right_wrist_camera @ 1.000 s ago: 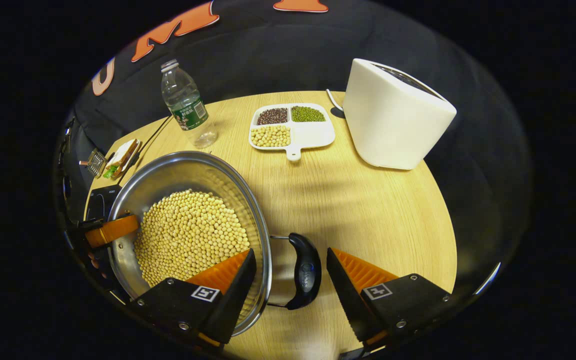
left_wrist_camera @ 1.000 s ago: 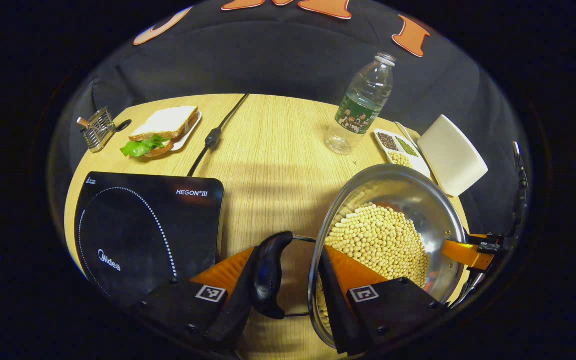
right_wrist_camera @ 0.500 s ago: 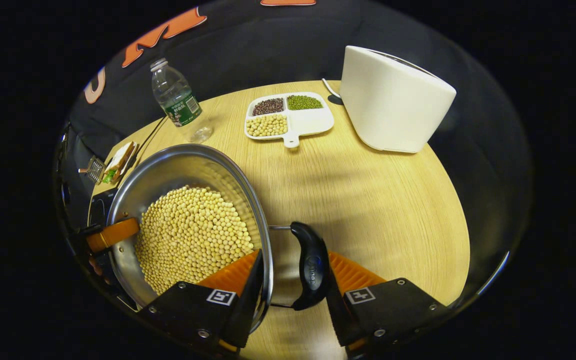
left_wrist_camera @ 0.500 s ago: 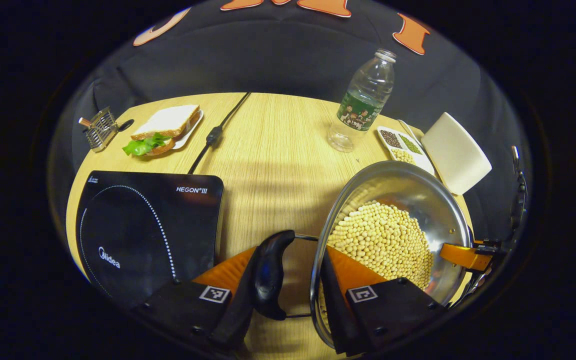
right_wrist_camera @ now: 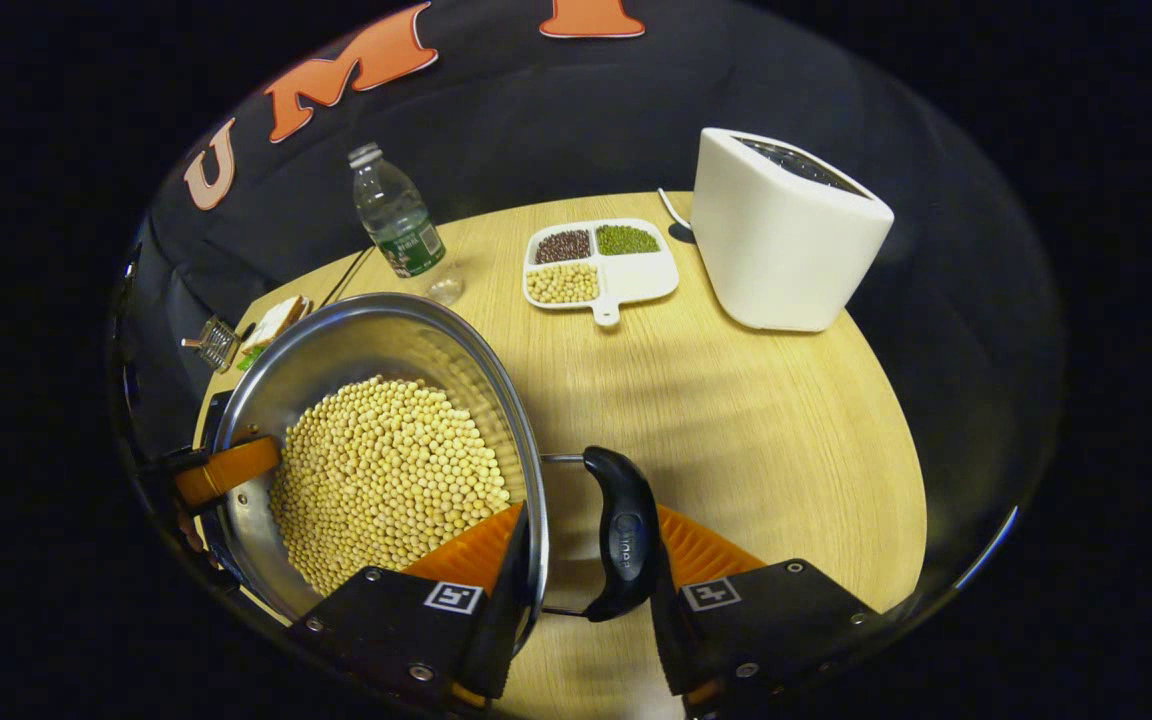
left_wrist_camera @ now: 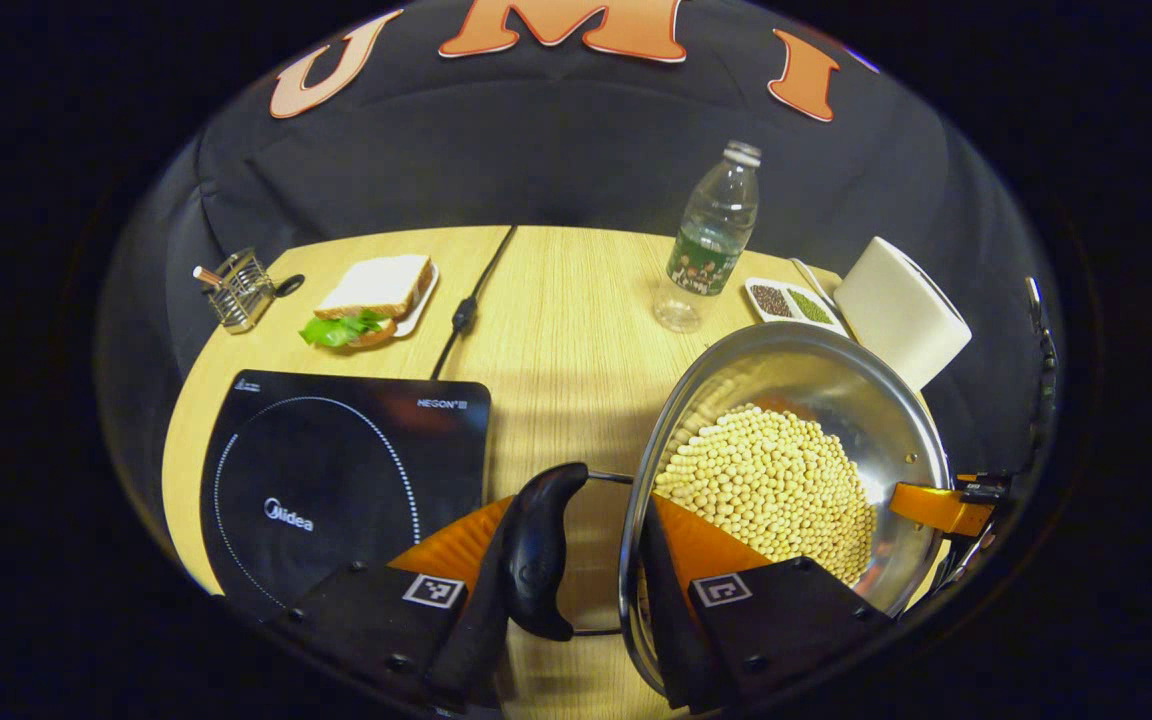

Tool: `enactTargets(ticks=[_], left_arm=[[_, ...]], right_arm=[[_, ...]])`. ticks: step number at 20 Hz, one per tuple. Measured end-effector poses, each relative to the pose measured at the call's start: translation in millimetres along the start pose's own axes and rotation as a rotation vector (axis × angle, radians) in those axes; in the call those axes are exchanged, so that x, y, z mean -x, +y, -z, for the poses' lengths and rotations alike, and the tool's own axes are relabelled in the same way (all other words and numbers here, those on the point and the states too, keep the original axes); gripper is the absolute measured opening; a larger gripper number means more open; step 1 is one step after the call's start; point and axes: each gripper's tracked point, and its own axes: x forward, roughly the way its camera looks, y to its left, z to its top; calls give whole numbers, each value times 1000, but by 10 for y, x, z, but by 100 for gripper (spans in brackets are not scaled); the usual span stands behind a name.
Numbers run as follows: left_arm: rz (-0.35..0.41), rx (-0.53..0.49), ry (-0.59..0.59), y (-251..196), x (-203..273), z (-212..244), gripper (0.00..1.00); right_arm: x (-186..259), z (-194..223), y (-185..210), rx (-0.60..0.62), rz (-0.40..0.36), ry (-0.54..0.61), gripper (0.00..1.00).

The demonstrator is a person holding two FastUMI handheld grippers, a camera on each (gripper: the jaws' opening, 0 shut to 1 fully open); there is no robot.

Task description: First push the handle of the pot to place it horizontally, then grasp the pot with both hands and set it on the induction cooktop.

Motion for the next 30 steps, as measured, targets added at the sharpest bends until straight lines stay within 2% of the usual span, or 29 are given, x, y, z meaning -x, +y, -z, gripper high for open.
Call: enactTargets(ticks=[3,4,6,7,13,19,20,21,22,23,24,25,27,28,30], left_arm=[[-18,37,-29,90,271,-67,67],[-25,53,-36,131,353,-62,69],[-48,82,-49,246,583,-97,68],[-66,88,-53,317,698,-111,67],[-173,152,-86,868,1319,-240,69],[-162,152,-109,808,1236,-197,67],[-157,157,-109,779,1226,-197,69],[-151,159,-107,767,1212,-203,69],[-146,159,-105,774,1219,-207,69],[-140,157,-101,762,1215,-207,67],[-135,156,-100,755,1205,-217,68],[-129,157,-94,742,1195,-202,69],[-119,151,-86,732,1159,-205,69],[-113,147,-83,708,1130,-200,69],[-103,153,-65,664,1044,-140,69]], right_arm=[[-22,-43,-3,27,-15,-31,58],[-34,-64,-1,39,-25,-42,63],[-100,-96,8,59,-48,-57,53],[-137,-116,30,69,-63,-60,58],[-403,-176,57,153,-165,-87,58],[-349,-279,-25,147,-152,-120,58],[-352,-304,-11,147,-149,-119,53],[-340,-302,-17,142,-146,-117,58],[-345,-299,-31,140,-138,-118,58],[-340,-276,-67,135,-130,-118,53],[-319,-263,-74,131,-124,-115,58],[-310,-259,-93,122,-117,-110,53],[-302,-232,-85,111,-108,-96,53],[-291,-239,-101,109,-102,-91,58],[-270,-274,-105,108,-85,-75,58]])
